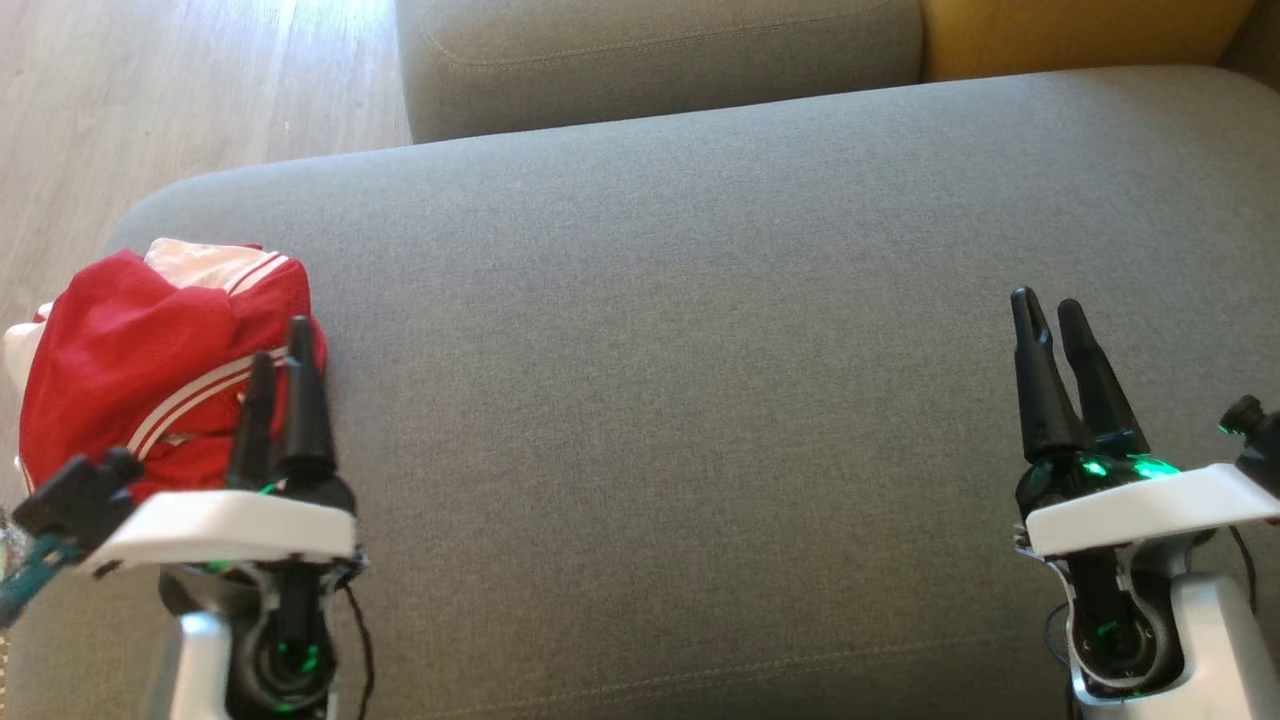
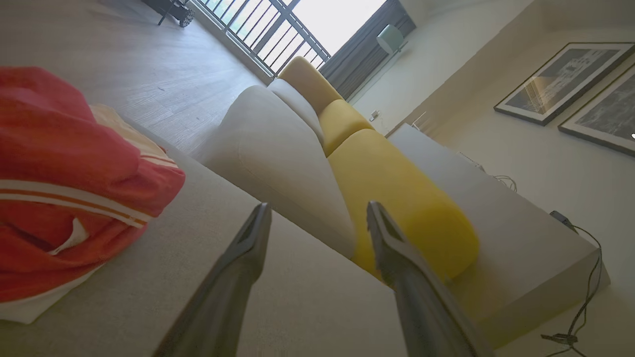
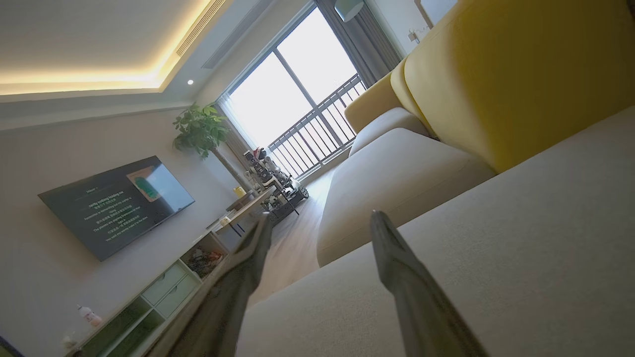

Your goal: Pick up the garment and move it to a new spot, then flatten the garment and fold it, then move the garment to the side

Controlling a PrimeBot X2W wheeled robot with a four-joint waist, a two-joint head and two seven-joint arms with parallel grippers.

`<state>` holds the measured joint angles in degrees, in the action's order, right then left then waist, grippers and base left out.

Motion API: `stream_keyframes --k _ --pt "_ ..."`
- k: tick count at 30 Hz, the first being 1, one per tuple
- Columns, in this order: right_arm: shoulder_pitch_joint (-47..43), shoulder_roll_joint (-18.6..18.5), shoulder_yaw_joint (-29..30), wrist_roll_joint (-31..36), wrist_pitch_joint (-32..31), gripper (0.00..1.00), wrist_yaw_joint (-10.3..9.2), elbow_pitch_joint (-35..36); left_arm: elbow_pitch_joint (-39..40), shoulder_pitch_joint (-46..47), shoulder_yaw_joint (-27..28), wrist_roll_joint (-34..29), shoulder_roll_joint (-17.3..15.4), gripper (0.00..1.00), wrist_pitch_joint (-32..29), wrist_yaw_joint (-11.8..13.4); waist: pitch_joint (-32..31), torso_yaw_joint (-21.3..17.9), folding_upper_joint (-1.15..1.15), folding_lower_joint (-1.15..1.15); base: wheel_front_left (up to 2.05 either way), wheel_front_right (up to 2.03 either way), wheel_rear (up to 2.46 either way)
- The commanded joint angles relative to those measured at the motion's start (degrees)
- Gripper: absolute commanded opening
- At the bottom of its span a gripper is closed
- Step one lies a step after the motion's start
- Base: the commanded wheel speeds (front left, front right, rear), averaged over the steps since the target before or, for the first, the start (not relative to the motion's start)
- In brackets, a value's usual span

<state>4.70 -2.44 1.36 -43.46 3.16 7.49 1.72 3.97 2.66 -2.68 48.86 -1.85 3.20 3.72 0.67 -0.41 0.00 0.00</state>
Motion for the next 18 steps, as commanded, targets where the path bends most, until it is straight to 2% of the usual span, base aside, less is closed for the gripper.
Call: stream_keyframes --k 1,2,4,9,18 --pt "1.9 -0.4 -0.9 2.6 0.8 1.0 0.01 2.7 2.9 2.8 -0.7 -3.3 -1.5 1.0 0.8 1.3 0.0 -0.1 0.0 0.0 0.0 0.0 0.0" --pt "1.9 -0.4 -0.9 2.6 0.8 1.0 0.01 2.7 2.9 2.8 -0.7 -3.3 -1.5 1.0 0.8 1.3 0.0 -0.1 0.0 0.0 0.0 0.0 0.0" --pt "1.9 -0.4 -1.3 4.6 1.1 1.0 0.01 2.9 2.8 2.9 -2.9 -6.2 -2.8 1.0 1.2 3.3 0.0 -0.1 0.0 0.0 0.0 0.0 0.0" --pt "1.5 -0.4 -2.7 8.7 2.0 1.0 0.01 3.0 1.9 3.2 -8.6 -10.4 -5.2 1.0 2.0 10.3 0.0 -0.1 0.0 0.0 0.0 0.0 0.0" --pt "1.0 -0.5 -4.2 17.5 3.5 1.0 0.01 2.8 -1.6 5.1 -18.3 -17.9 -10.3 1.0 3.5 19.9 0.1 0.0 0.0 0.0 0.0 0.0 0.0"
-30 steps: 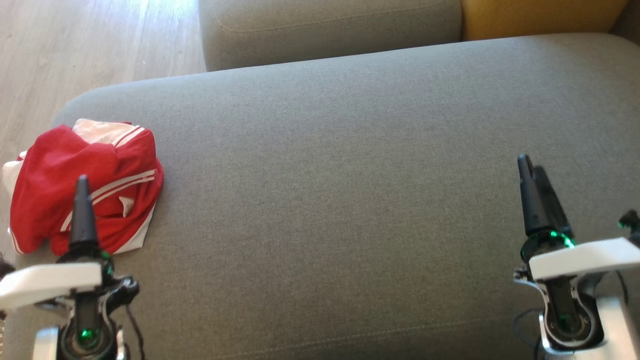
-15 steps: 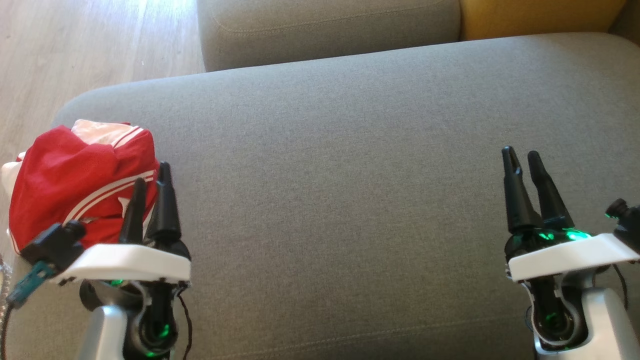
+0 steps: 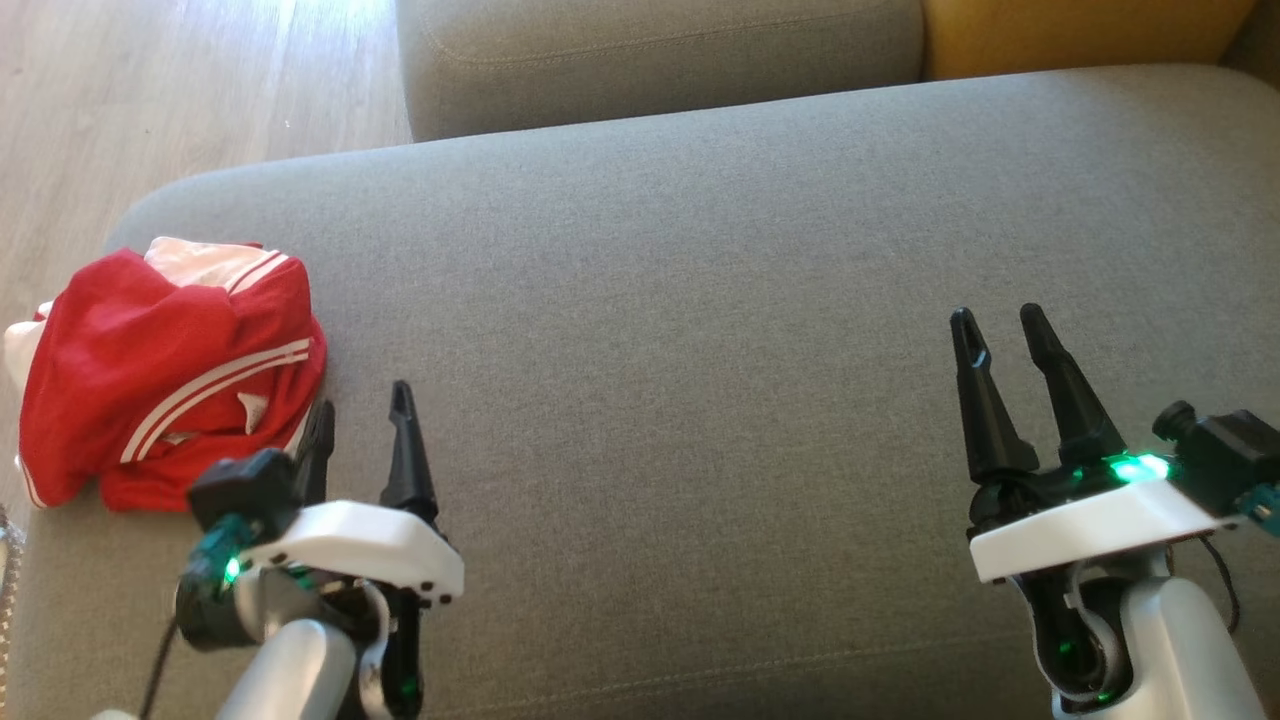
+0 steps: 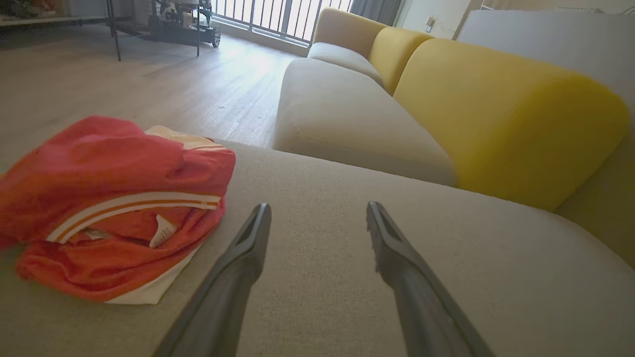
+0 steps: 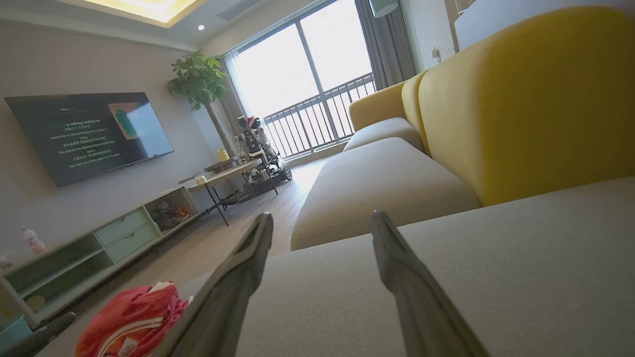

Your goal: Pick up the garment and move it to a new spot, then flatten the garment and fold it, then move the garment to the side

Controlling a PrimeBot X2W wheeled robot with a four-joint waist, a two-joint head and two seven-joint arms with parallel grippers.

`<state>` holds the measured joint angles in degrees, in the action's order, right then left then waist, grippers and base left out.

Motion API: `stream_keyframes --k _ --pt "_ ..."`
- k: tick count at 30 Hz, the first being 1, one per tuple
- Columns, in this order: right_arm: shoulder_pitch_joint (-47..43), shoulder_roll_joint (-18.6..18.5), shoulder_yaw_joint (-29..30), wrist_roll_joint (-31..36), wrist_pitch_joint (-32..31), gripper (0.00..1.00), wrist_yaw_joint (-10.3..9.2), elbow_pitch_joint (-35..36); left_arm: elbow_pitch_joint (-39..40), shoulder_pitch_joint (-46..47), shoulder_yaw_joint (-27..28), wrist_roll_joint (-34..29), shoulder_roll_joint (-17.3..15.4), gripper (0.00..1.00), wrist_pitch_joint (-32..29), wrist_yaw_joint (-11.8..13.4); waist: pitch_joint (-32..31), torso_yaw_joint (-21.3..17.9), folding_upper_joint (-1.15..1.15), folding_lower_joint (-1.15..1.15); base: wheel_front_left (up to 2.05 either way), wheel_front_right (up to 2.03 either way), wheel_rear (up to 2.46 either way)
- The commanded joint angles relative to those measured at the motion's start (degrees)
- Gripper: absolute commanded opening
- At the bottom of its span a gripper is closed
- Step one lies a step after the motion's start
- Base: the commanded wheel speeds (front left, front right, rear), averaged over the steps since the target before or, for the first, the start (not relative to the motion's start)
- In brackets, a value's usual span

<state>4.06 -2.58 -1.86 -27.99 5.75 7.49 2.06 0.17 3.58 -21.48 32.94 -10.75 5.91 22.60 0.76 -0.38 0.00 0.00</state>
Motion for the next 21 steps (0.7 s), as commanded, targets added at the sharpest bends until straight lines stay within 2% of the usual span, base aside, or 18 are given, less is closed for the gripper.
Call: stream_keyframes --k 1,13,21 --pt "1.5 -0.3 -0.9 3.2 1.1 1.0 0.01 2.4 2.1 4.6 -0.7 -2.9 -2.1 1.0 1.0 2.1 0.0 0.0 0.0 0.0 0.0 0.0 0.0" --pt "0.9 -0.3 0.2 13.1 3.3 1.0 0.0 3.5 2.5 9.2 -13.6 -9.6 -7.3 1.0 3.1 15.0 0.1 0.0 0.0 0.0 0.0 0.0 0.0" --pt "0.9 -0.3 -0.5 18.0 4.6 1.0 0.0 5.0 3.6 10.3 -17.2 -11.5 -8.5 1.0 4.5 17.6 0.2 0.0 0.0 0.0 0.0 0.0 0.0"
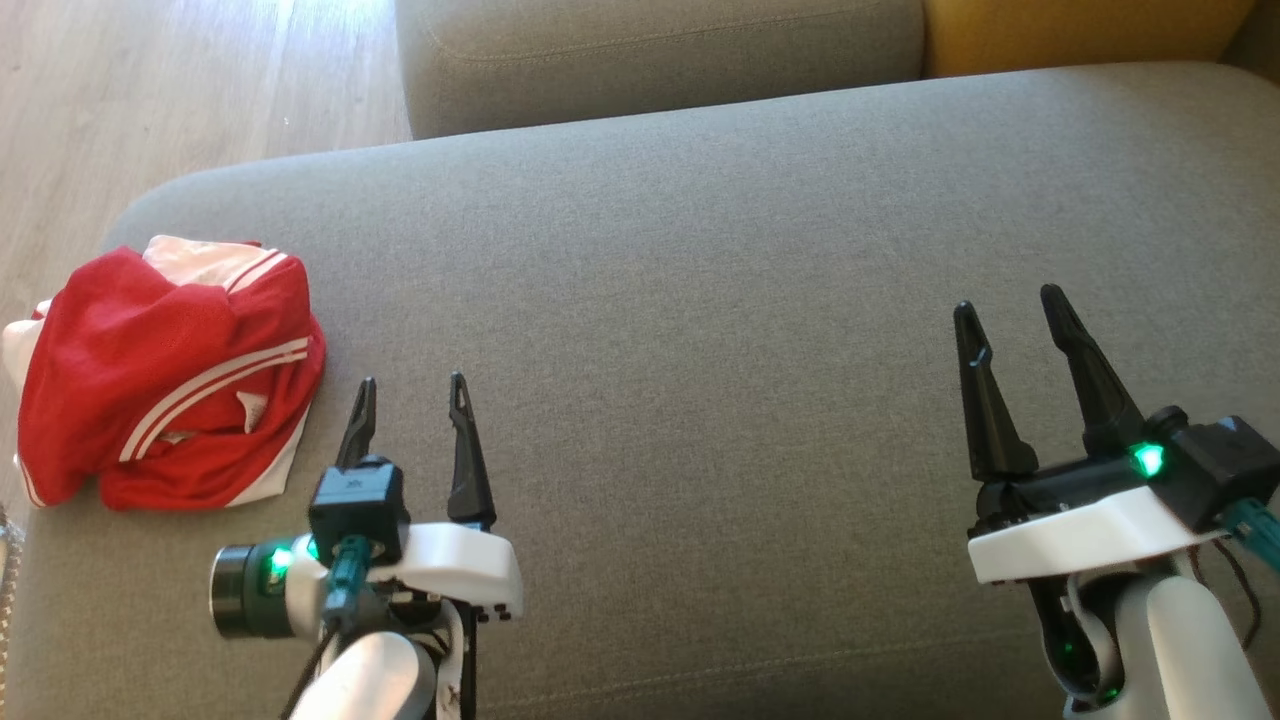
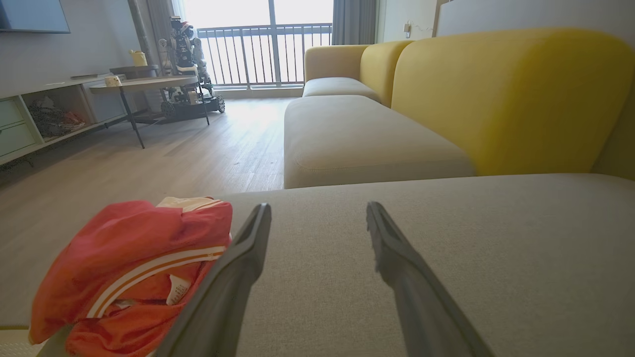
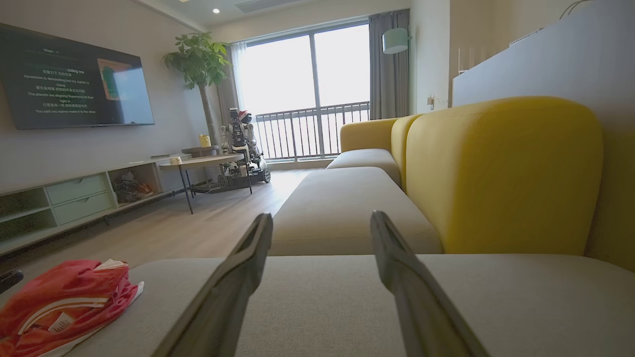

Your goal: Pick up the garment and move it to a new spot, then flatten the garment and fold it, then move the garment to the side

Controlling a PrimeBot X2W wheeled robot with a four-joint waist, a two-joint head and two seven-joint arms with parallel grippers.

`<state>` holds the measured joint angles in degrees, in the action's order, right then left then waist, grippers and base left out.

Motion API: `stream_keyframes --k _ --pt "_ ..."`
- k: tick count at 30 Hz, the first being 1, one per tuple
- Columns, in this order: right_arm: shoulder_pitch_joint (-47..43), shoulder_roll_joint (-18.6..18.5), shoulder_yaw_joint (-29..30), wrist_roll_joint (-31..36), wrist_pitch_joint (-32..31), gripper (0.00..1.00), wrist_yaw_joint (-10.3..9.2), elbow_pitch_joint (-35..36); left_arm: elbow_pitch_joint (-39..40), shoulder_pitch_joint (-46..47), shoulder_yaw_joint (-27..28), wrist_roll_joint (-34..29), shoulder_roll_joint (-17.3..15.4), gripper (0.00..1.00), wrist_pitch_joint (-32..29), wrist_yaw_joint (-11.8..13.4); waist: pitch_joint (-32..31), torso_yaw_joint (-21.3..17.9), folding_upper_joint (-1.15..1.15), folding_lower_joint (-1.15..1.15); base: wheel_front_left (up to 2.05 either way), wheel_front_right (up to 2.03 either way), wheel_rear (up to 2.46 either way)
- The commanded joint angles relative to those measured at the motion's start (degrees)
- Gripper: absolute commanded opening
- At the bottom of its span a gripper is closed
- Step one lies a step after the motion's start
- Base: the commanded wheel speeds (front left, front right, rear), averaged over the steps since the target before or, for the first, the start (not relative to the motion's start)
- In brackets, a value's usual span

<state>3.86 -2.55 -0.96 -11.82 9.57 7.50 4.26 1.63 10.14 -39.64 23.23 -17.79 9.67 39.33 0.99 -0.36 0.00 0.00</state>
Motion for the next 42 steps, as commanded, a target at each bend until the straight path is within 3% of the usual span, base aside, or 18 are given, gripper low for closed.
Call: stream_keyframes --k 1,8,15,17,25,30,42 --pt "1.0 -0.3 -1.6 2.4 1.0 1.0 -0.01 2.9 2.2 3.7 0.8 -2.1 -1.5 1.0 0.9 1.1 0.0 0.0 0.0 0.0 0.0 0.0 0.0" --pt "0.4 -0.3 -1.7 3.0 2.0 1.0 -0.01 2.9 2.9 2.0 2.1 -1.6 -0.3 1.0 1.9 0.3 0.1 0.2 0.0 0.0 0.0 0.0 0.0" --pt "-0.1 -0.3 -1.3 2.1 3.2 1.0 -0.01 0.8 1.9 -1.5 7.2 -2.7 2.8 1.0 3.1 -4.7 0.1 0.4 0.0 0.0 0.0 0.0 0.0" --pt "-0.4 -0.3 -0.3 -1.9 3.7 1.0 -0.01 -0.3 1.0 -2.9 10.1 -3.9 4.7 1.0 3.6 -7.3 0.1 0.6 0.0 0.0 0.0 0.0 0.0" --pt "0.0 -0.3 -1.0 2.4 4.8 1.0 -0.01 0.0 -0.3 -5.0 14.8 -10.9 8.5 1.0 4.7 -12.5 0.1 0.9 0.0 0.0 0.0 0.0 0.0" --pt "0.1 -0.3 -1.1 5.9 5.4 1.0 -0.01 0.2 -0.8 -5.9 17.0 -15.6 10.6 1.0 5.3 -15.3 -0.1 1.0 0.0 0.0 0.0 0.0 0.0" --pt "0.1 -0.3 -0.9 6.0 5.4 1.0 -0.01 -0.3 -2.2 -7.2 20.8 -18.5 13.4 1.0 5.3 -20.2 -0.2 0.8 0.0 0.0 0.0 0.0 0.0"
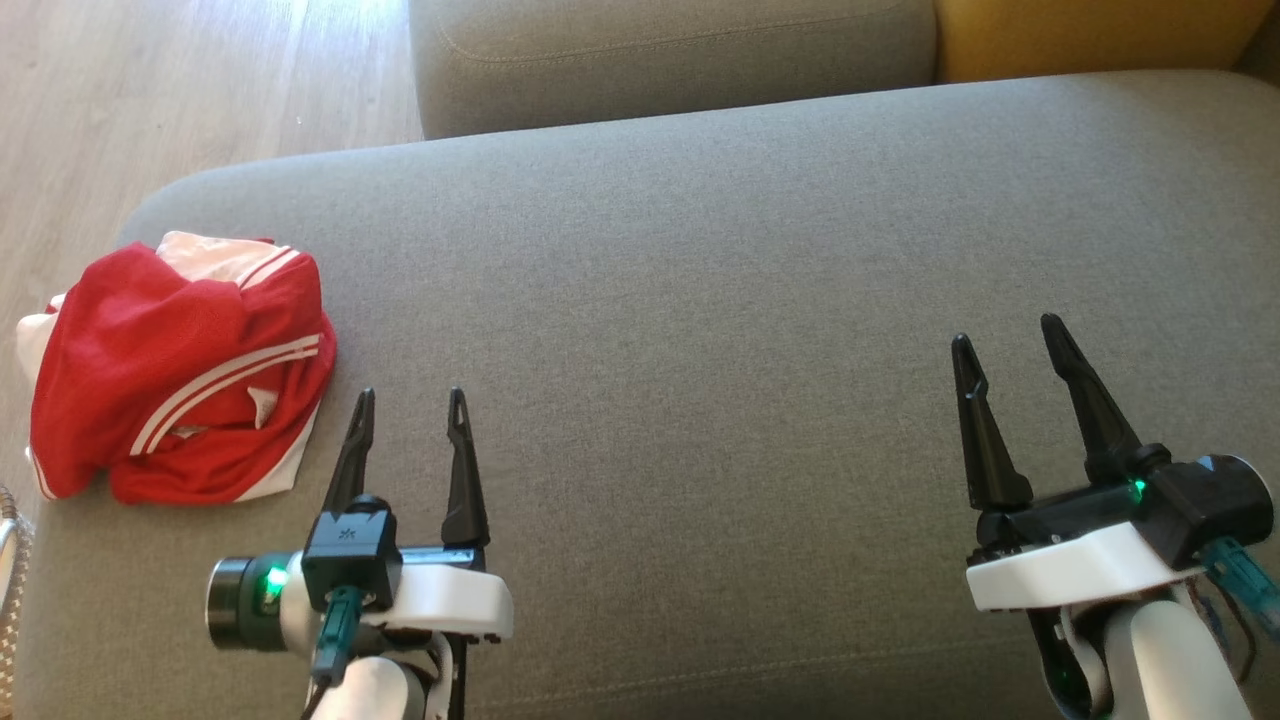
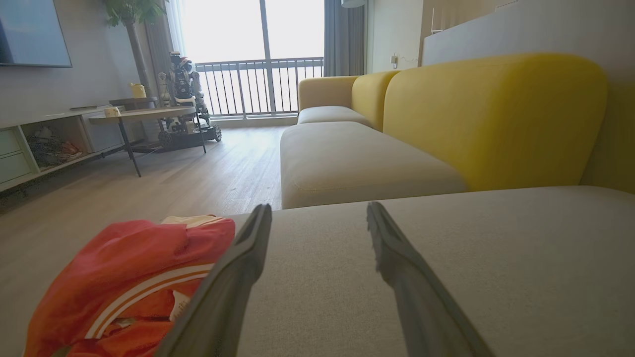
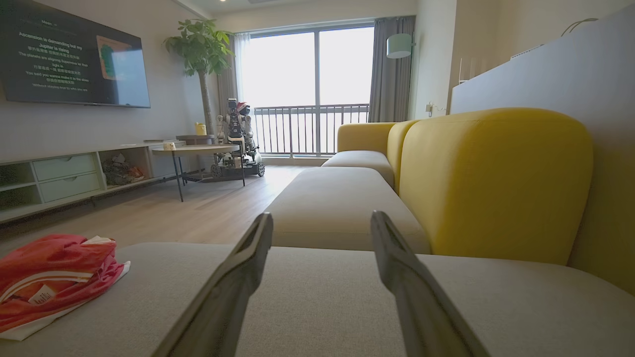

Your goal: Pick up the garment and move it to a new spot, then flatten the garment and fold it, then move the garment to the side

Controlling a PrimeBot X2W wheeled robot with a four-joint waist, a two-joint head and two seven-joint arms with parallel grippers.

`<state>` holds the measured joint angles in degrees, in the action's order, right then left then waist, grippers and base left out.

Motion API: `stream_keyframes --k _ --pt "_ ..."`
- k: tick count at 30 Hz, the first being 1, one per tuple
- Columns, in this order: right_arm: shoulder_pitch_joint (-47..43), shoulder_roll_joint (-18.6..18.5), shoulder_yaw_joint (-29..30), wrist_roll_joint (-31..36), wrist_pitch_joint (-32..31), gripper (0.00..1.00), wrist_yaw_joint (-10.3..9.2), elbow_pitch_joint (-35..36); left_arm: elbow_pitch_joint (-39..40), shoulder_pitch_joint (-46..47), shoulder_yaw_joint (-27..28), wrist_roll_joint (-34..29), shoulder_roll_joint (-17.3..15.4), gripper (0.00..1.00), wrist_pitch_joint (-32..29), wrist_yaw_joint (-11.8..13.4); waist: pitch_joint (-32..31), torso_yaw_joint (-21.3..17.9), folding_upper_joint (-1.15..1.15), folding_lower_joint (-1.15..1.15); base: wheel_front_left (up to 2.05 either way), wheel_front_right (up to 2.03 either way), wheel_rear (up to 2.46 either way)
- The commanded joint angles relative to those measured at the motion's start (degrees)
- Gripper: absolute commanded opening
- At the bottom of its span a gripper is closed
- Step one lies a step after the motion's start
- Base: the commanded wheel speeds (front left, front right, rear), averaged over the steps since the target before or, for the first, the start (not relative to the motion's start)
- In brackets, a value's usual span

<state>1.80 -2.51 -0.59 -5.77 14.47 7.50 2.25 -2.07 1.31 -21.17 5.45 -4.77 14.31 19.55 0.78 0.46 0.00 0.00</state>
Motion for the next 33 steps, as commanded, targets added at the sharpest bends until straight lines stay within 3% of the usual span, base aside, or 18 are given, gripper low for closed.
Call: stream_keyframes --k 1,14,33 --pt "2.2 -0.4 -1.3 0.0 0.5 1.0 -0.01 1.7 1.3 1.6 2.4 -0.8 0.5 1.0 0.7 -0.8 0.0 0.0 0.0 0.0 0.0 0.0 0.0" --pt "1.5 -0.4 -1.8 -0.5 0.5 1.0 -0.01 1.3 0.0 1.7 3.5 -1.5 1.5 1.0 0.7 -3.2 -0.3 1.4 0.0 0.0 0.0 0.0 0.0" --pt "-0.4 -0.4 -4.5 -2.3 0.5 1.0 -0.01 1.1 0.4 -0.1 5.8 -3.1 1.6 1.0 0.7 -4.6 -0.8 20.0 0.0 0.0 0.0 0.0 0.0"
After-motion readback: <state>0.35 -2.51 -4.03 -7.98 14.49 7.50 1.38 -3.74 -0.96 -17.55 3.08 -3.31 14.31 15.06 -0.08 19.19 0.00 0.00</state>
